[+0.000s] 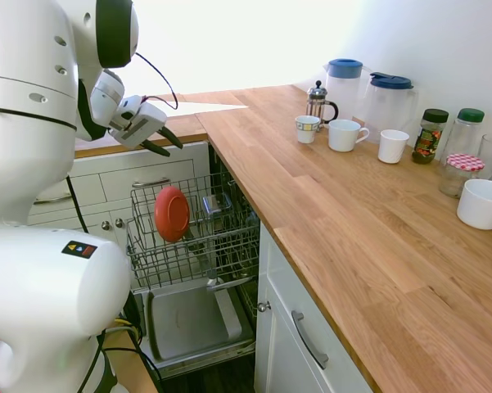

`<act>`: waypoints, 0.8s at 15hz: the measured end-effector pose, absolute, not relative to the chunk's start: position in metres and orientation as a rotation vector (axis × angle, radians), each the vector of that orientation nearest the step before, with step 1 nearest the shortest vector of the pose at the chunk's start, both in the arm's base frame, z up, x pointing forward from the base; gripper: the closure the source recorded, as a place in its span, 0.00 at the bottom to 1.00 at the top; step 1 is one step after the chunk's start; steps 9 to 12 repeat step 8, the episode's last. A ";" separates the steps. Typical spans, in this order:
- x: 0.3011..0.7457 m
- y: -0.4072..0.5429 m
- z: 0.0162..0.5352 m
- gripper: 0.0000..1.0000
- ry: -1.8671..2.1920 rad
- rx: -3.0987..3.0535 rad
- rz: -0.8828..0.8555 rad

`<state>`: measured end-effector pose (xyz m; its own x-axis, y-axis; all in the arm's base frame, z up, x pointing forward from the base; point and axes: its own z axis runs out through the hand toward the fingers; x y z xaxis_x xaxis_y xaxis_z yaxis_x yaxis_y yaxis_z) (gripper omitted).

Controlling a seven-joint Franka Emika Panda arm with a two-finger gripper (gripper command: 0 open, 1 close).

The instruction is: Put the plate in the dishwasher

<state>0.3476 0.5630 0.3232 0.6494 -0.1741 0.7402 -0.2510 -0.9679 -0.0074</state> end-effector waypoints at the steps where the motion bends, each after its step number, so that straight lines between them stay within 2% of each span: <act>1: 0.355 0.558 0.340 0.00 -0.403 2.793 1.200; 8: 0.430 0.467 0.474 0.00 -0.952 2.923 0.837; 12: 0.430 0.467 0.474 0.00 -0.952 2.923 0.837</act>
